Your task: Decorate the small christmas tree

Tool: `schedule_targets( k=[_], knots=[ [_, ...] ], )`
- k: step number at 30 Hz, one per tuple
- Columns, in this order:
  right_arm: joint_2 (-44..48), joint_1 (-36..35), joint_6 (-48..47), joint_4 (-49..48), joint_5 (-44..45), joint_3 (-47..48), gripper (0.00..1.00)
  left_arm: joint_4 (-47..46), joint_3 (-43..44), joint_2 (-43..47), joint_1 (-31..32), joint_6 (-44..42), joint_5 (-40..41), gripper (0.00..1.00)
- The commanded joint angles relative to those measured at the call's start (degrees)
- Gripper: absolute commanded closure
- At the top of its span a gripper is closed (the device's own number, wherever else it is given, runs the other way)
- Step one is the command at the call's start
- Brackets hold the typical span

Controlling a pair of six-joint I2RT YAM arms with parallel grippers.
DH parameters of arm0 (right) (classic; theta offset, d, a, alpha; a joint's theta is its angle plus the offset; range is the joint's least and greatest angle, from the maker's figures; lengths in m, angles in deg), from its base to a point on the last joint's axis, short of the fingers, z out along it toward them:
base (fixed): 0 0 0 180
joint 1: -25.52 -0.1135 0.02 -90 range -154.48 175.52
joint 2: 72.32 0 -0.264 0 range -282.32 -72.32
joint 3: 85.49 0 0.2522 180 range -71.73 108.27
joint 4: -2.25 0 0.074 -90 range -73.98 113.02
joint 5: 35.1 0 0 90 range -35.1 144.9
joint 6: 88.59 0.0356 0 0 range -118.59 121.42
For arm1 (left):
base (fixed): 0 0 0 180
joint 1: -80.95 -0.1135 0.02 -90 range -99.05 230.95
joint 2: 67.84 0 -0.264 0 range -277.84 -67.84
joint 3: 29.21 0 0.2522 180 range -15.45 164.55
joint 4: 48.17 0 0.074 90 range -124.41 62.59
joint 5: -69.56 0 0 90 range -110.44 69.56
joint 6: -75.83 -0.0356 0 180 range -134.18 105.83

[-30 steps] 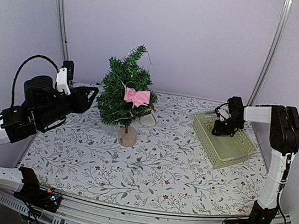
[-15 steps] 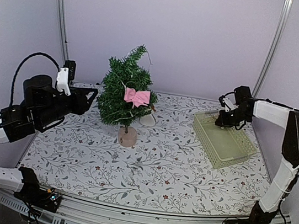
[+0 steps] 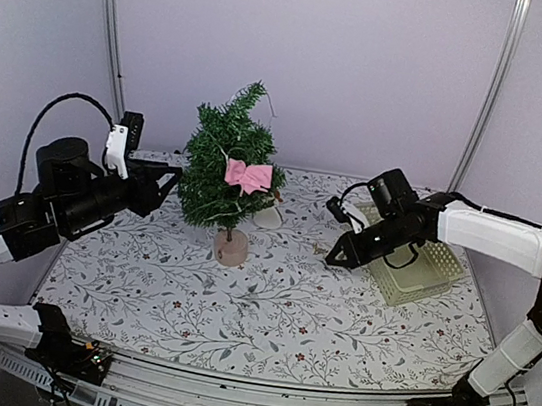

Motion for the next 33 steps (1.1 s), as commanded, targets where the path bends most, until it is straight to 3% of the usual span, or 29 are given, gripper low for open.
schedule_targets(
  k=[1,10,19,25,29,33],
  knots=[
    [-3.54,-5.83,1.05,0.75,-0.91,-3.01,0.94,0.11,-1.58,1.89,0.17,-2.00,-2.31,0.60],
    [-16.21,-17.08,-2.25,0.44,0.89,3.06,0.93,5.80,-2.57,2.44,5.77,-4.74,-2.32,0.64],
    [-23.14,-21.70,-9.37,4.42,4.42,11.33,0.90,14.24,-0.07,-2.15,10.31,-8.87,-7.45,0.67],
    [-24.24,-23.42,-11.49,5.34,5.33,11.02,0.81,18.14,2.28,-7.29,13.55,-11.51,-12.08,0.67],
    [-23.31,-23.76,-10.62,5.56,5.83,10.57,0.63,20.00,4.59,-11.65,15.26,-13.47,-15.26,0.66],
    [-18.39,-21.15,-6.94,4.09,5.28,7.86,0.57,22.06,7.95,-18.05,17.40,-15.63,-18.20,0.65]
  ],
)
